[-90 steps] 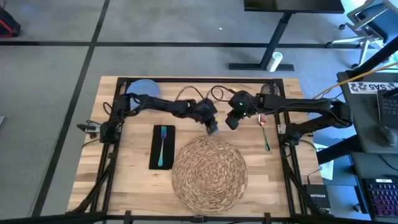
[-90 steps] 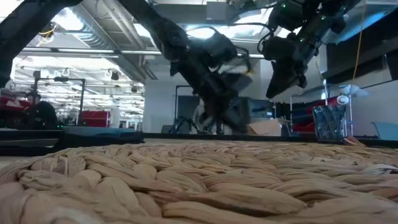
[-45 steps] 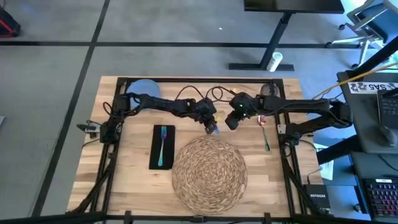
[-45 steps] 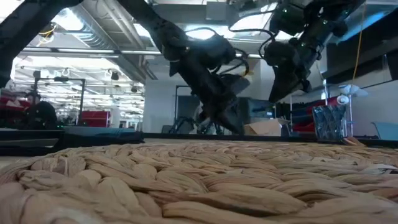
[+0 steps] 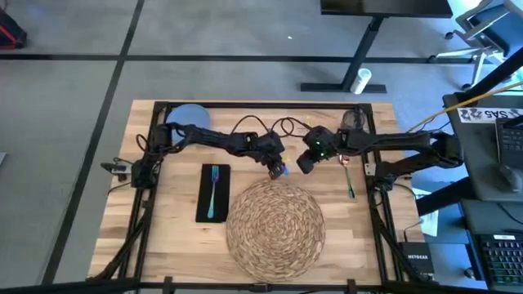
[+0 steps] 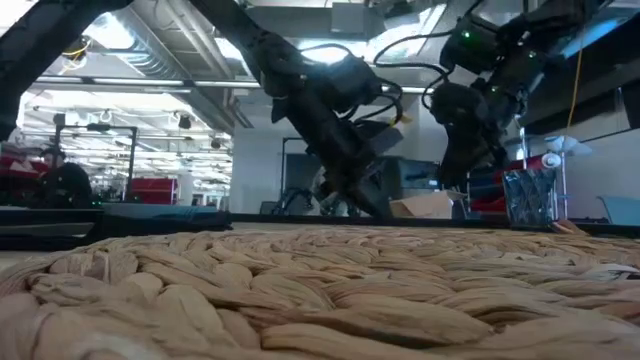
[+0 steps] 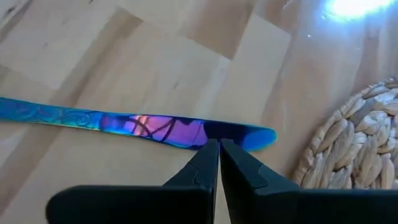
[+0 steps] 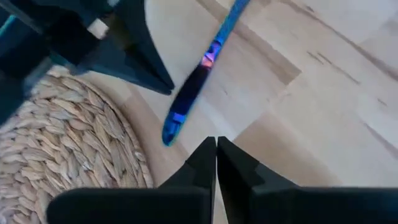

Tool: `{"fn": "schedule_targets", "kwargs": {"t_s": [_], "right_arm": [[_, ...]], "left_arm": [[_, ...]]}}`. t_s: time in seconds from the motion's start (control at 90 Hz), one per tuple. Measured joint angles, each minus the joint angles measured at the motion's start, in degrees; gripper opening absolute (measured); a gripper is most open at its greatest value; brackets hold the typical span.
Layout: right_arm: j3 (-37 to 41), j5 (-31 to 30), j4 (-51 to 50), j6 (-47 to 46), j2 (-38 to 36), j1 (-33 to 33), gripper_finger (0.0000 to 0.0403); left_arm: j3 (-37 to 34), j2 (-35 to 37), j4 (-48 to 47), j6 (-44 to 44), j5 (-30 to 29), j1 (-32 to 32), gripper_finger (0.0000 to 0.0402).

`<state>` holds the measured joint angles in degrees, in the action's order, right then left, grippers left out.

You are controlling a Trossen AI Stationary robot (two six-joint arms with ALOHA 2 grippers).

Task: Set table place
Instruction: Put the blue table knife on top of the brown placemat

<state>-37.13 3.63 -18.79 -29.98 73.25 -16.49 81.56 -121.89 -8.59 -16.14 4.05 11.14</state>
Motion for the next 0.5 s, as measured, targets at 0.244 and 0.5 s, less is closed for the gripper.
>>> {"fn": "schedule_targets", "kwargs": {"t_s": [0.244, 0.5], "right_arm": [[2.44, 2.08, 6.57, -4.26, 0.00, 0.00, 0.0000], [3.09, 2.48, 7.20, -6.45, 0.00, 0.00, 0.0000]], "left_arm": [[0.07, -1.38, 1.10, -0.44, 0.02, 0.07, 0.0000], [0.02, -2.12, 0.86, -1.27, 0.36, 0.00, 0.0000]]}}
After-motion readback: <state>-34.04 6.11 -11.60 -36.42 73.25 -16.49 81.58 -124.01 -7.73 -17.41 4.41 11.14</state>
